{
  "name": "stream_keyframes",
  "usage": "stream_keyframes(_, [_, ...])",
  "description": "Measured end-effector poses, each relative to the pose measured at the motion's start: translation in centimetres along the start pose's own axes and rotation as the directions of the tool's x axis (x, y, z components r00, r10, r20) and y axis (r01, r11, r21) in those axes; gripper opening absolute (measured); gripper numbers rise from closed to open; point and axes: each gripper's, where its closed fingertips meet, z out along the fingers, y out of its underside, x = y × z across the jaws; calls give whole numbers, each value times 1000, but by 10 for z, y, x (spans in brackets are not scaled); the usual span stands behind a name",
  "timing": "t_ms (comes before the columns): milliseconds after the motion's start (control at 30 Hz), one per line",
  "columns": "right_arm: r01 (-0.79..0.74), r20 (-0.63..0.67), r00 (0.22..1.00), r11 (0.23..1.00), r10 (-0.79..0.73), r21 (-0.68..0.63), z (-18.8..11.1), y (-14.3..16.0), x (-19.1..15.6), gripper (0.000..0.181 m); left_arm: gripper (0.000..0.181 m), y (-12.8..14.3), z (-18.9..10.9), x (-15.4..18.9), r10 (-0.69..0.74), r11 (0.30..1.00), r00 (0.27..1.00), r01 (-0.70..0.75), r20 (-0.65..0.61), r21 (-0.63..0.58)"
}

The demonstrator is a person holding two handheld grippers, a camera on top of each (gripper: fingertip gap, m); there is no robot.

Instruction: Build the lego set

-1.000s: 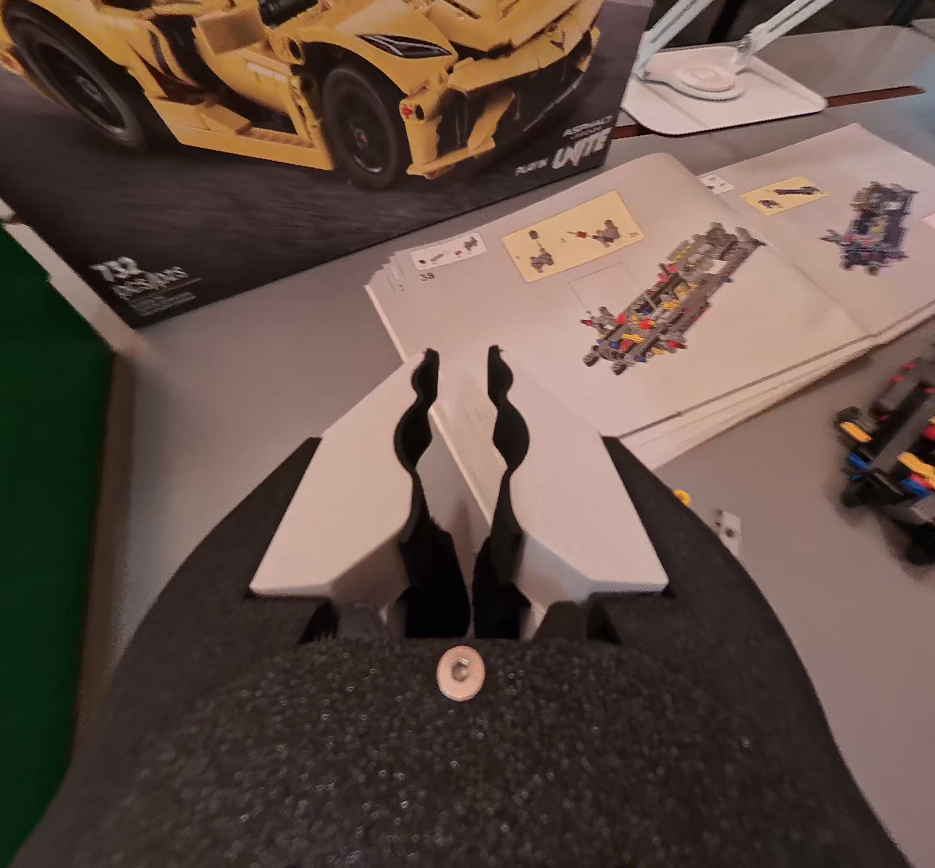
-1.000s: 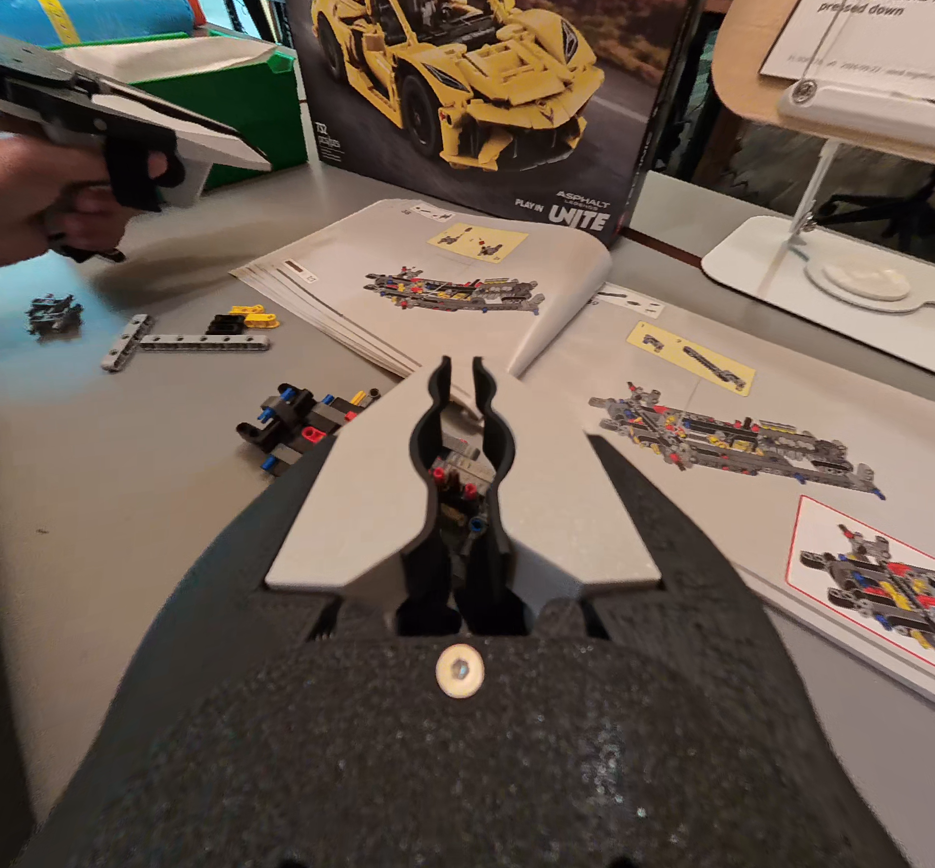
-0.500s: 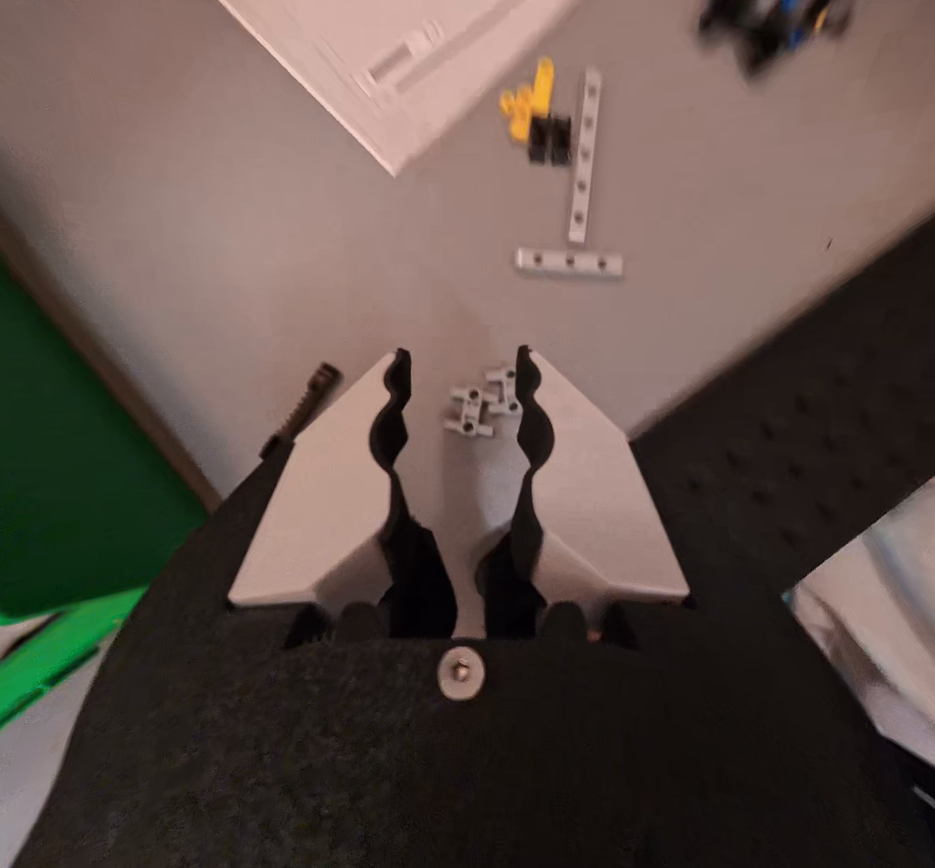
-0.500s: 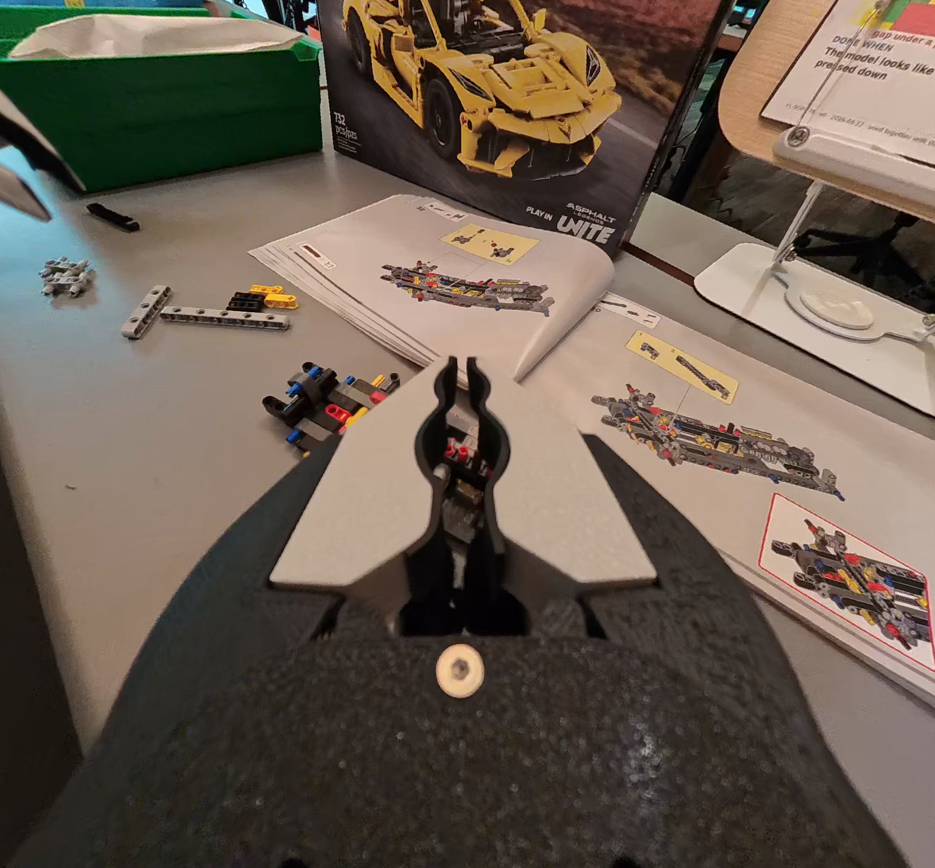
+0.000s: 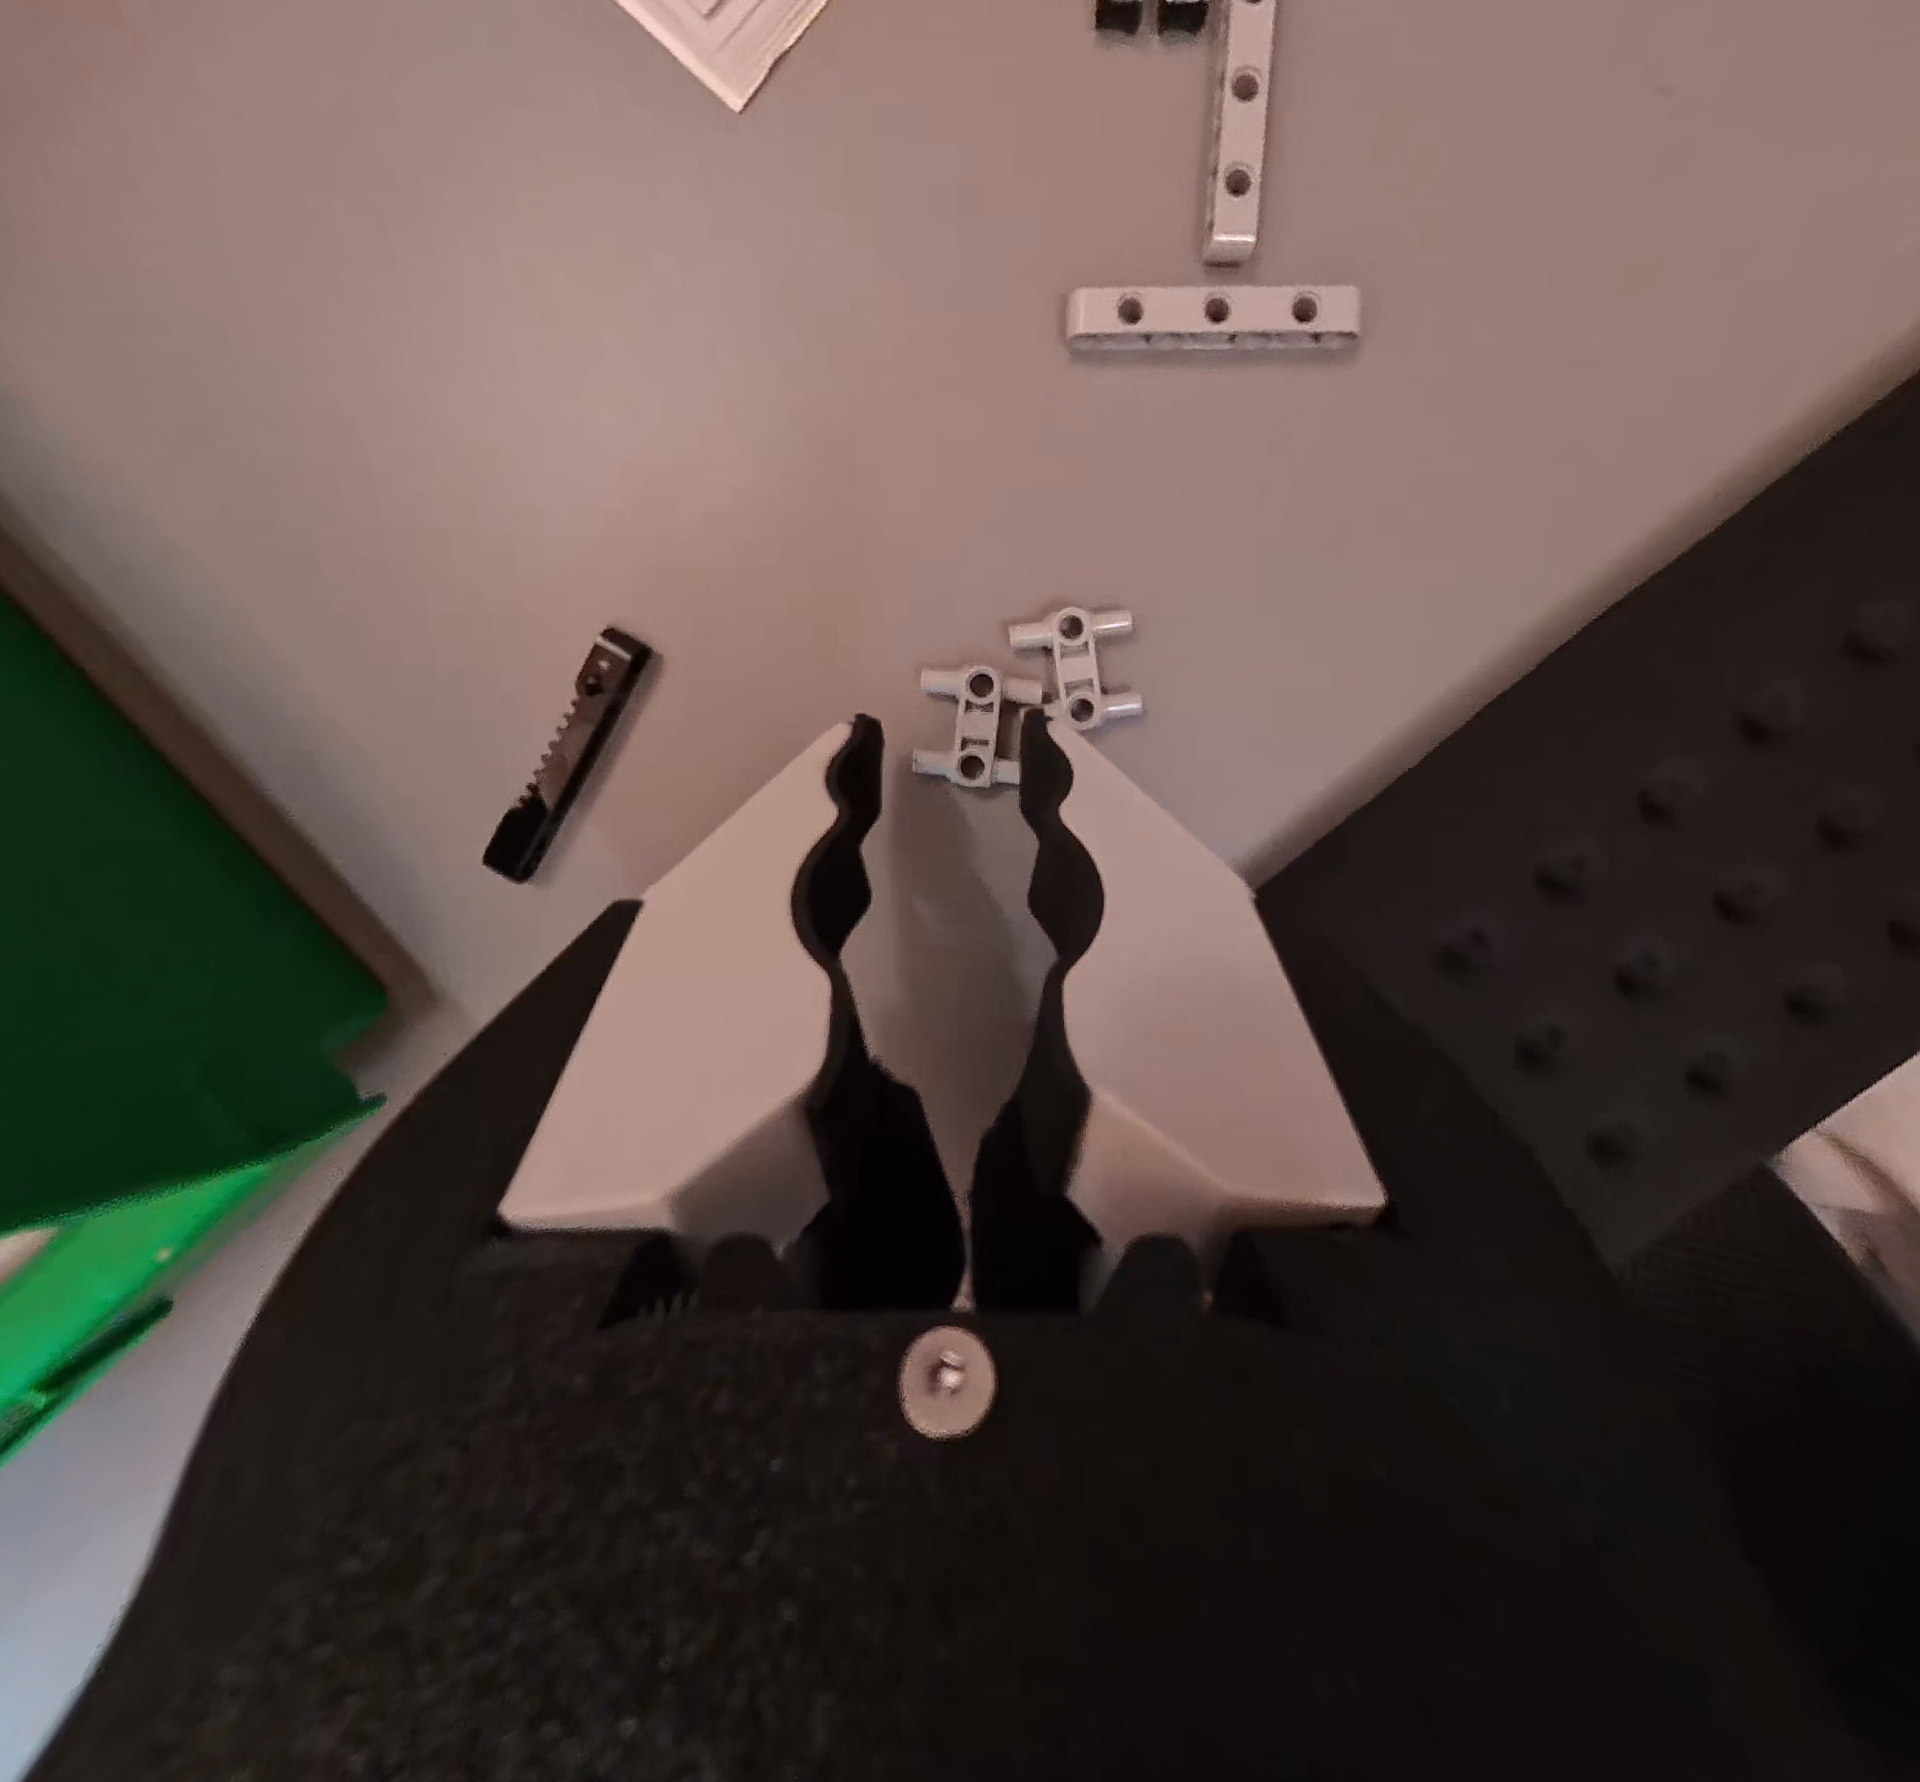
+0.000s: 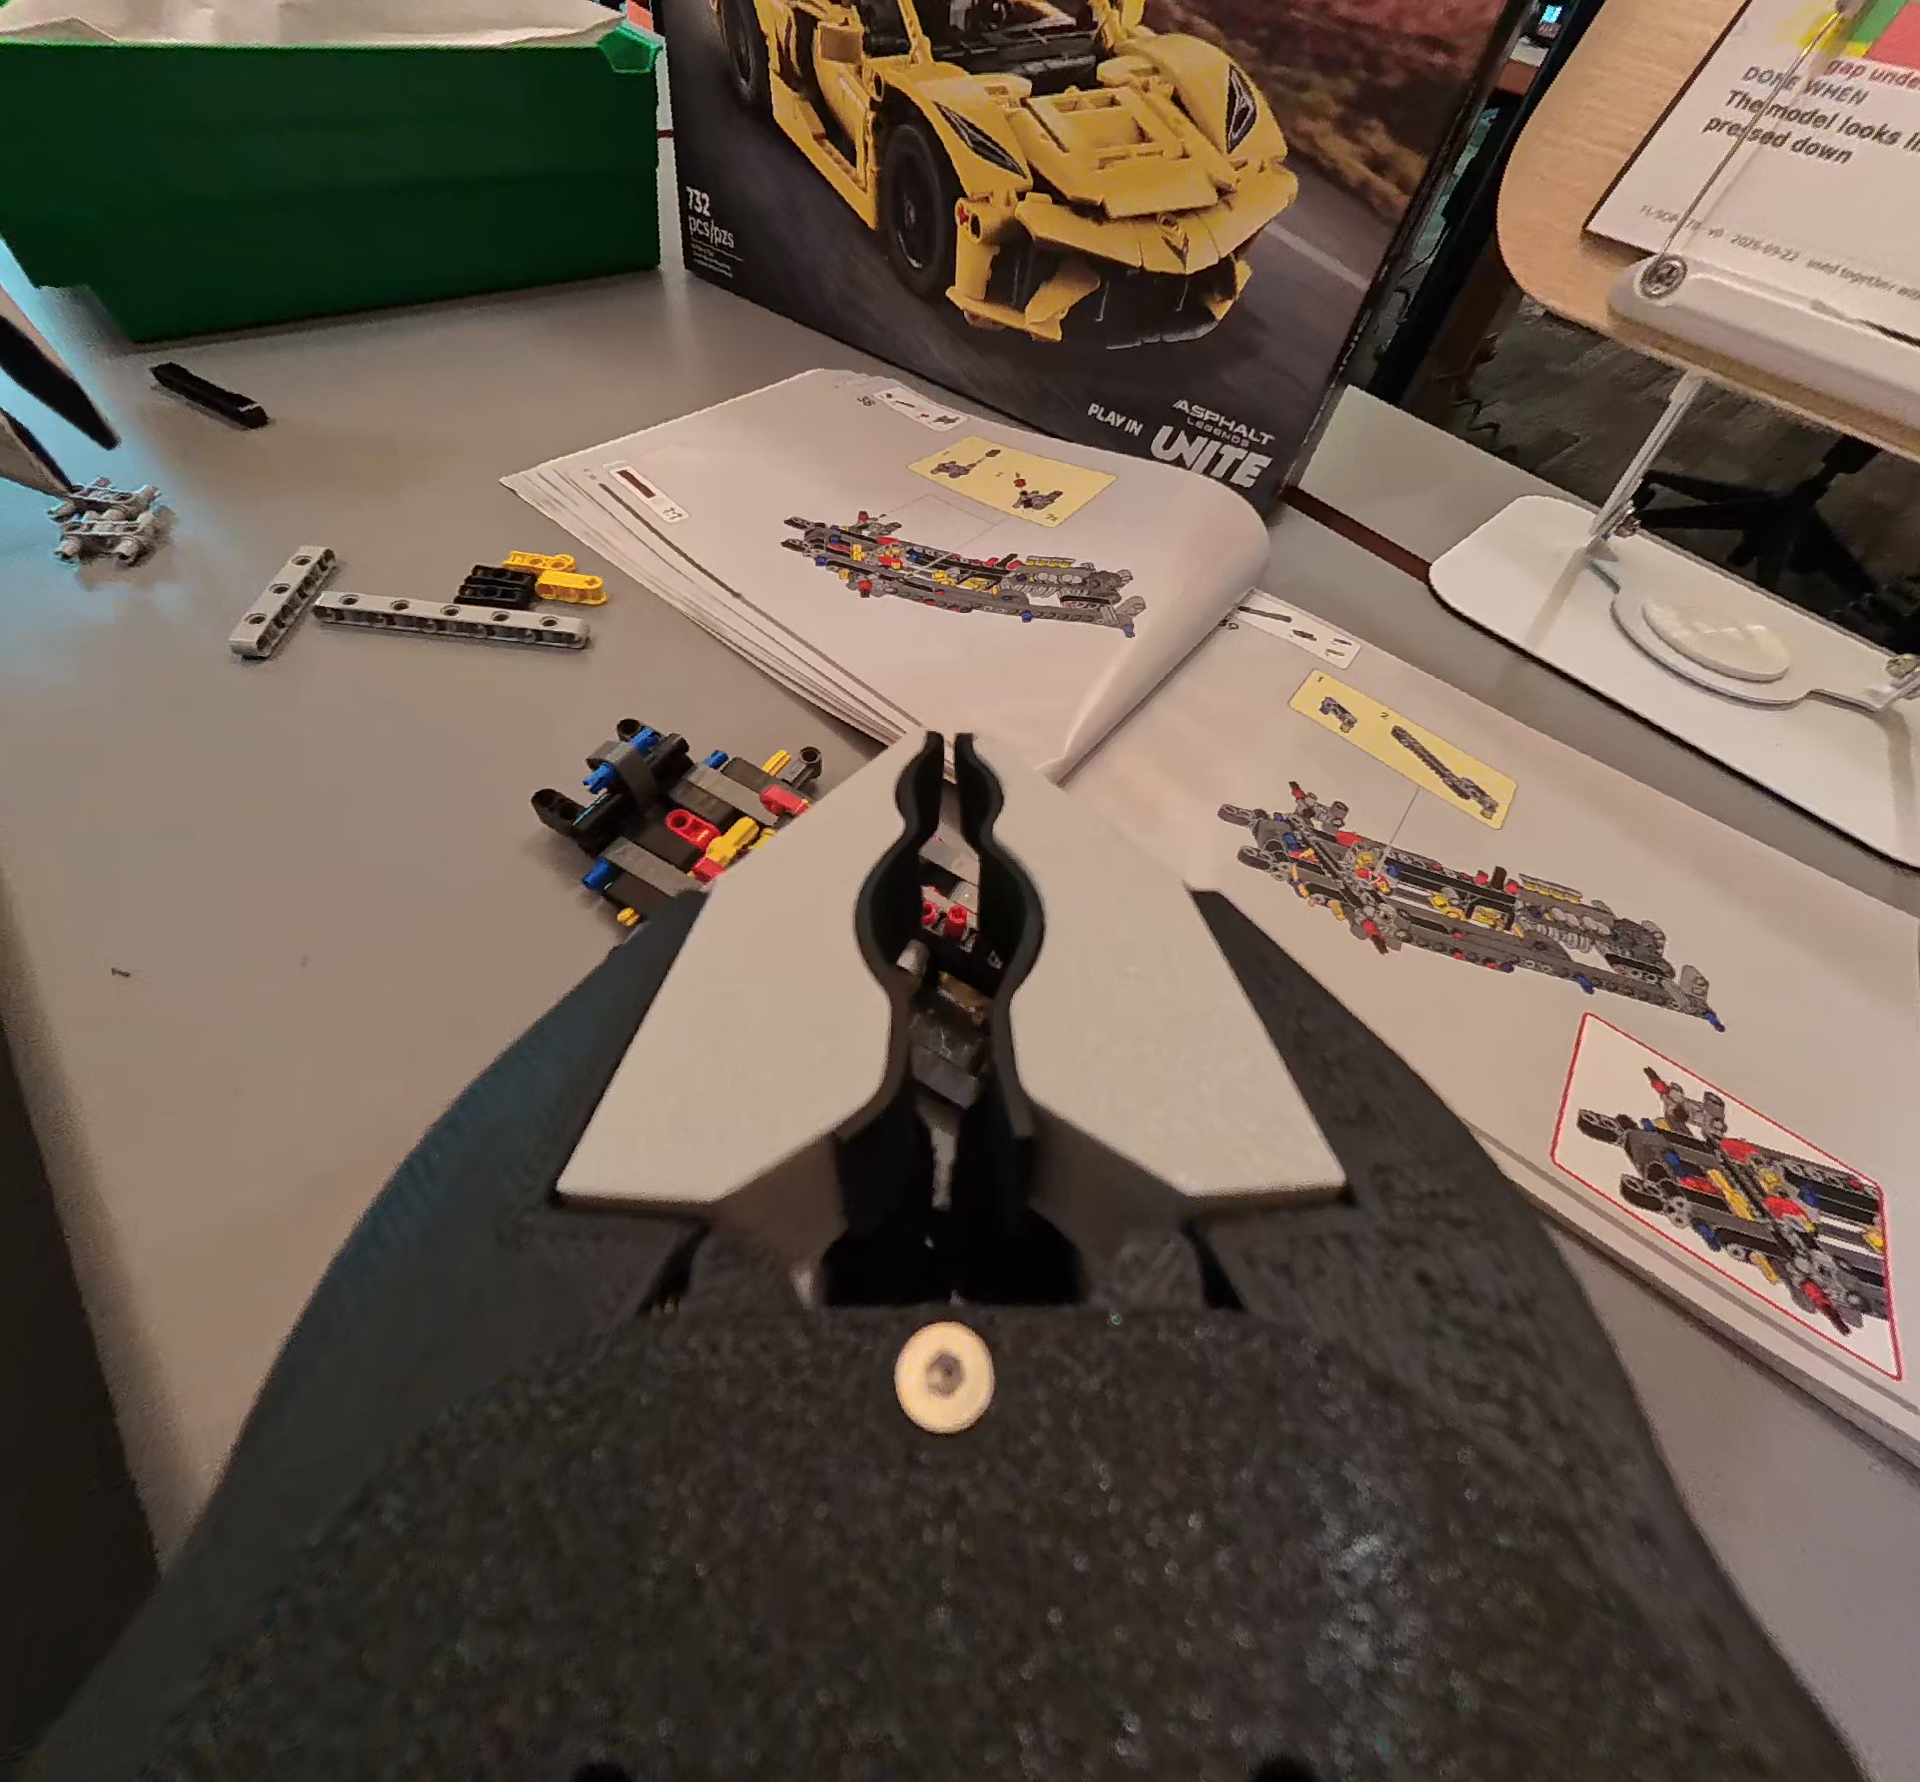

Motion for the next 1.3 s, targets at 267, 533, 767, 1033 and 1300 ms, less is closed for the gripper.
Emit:
stream_keyframes(267, [-13, -7, 1000, 1000, 13, -16, 2, 5, 4, 1, 7, 4, 9, 1, 76, 997, 996, -77, -38, -17])
stream_keyframes(533, [-22, 20, 1000, 1000, 22, -14, 2, 4, 0, 1, 7, -42, -18, -17, 8, 980, 997, -22, 75, 197])
stream_keyframes(767, [-35, 26, 999, 999, 34, 12, -2, -1, 0, 1, 7, -149, 39, 169, 355, 910, 881, -250, -312, 330])
stream_keyframes(1033, [-66, 15, 998, 998, 65, 26, -11, 1, 7, 1, 7, -184, 104, 229, 406, 907, 866, -342, -292, 245])
stream_keyframes(1300, [-92, 49, 995, 995, 91, 23, -11, 2, 3, 1, 31, -173, 55, 195, 261, 924, 919, -149, -295, 353])
